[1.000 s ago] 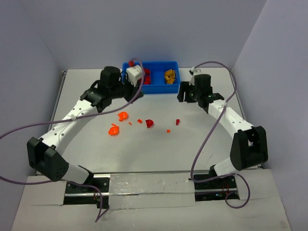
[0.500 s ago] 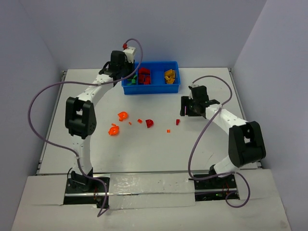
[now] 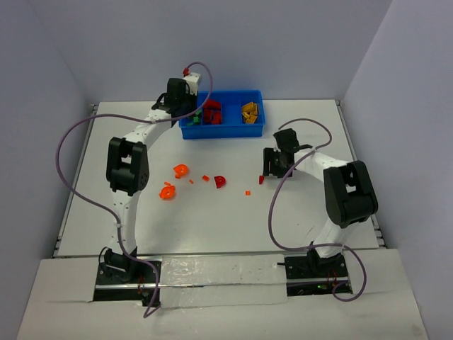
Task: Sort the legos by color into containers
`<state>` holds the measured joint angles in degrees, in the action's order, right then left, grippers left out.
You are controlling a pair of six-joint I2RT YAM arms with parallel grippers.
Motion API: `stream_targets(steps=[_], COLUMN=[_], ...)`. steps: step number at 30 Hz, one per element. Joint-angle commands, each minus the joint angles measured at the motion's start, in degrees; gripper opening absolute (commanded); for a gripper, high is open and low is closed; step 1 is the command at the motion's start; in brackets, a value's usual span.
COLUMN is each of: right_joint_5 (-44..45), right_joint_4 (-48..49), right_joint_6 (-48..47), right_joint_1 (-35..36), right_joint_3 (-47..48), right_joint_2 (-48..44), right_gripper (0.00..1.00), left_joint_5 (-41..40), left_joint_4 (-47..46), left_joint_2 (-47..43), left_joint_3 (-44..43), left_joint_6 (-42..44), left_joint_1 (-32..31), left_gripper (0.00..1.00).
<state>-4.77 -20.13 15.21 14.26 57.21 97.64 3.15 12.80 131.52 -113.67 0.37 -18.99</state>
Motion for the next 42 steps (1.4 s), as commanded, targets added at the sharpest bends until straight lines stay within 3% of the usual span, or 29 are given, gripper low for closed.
stream_targets(steps=[1,4,10,15,23,30,33,37,38,40,42], right_joint_5=[-0.49,-1.59,-2.16,-2.33,-2.63,-2.63,-1.87,0.54,0.55,0.21,-1.12], right_joint_4=[-0.78,-1.40,-1.48,-1.75,-2.04,-1.82,-1.77,-2.31,-2.37,-2.37,-2.07], right_joint_6=[1.22,1.40,1.21,1.11,1.60,2.44,2.80,3.42,3.45,3.28,2.83], right_joint_1=[0.33,0.68,2.10,2.68,4.58,5.69,5.69,5.75,5.66,5.69,5.69], right_joint_3=[3.58,4.34,3.13,2.73,3.57,3.43,3.66,4.48,4.57,5.24,5.74], right_joint_2=[1.40,2.09,0.14,-1.36,0.19,2.77,3.75,4.58,4.55,3.83,2.34], right_gripper=[0.67,0.65,0.64,0.64,0.63,0.57,0.51,0.38,0.34,0.24,0.15], left_joint_5=[-1.75,-2.56,-2.58,-1.10,1.12,2.64,4.68,10.61,11.75,19.17,24.57], left_joint_4=[-2.85,-3.10,-2.07,-2.25,-1.89,-3.73,-2.99,-0.64,-0.03,1.91,3.00], left_joint_2=[0.92,1.71,3.12,2.29,-5.09,-17.80,-24.26,-33.47,-35.21,-39.97,-43.23], left_joint_3=[-2.45,-2.93,-4.72,-5.00,-4.63,7.39,13.87,26.63,29.84,36.92,43.17], left_joint_6=[1.30,1.83,1.92,1.43,-0.10,-2.14,-1.36,-1.95,-1.63,1.44,3.12], left_joint_1=[0.79,0.85,1.34,1.41,1.41,1.41,1.41,1.21,1.09,0.86,0.65], left_gripper=[0.20,0.28,0.33,0.50,0.57,0.57,0.51,0.46,0.48,0.67,0.78])
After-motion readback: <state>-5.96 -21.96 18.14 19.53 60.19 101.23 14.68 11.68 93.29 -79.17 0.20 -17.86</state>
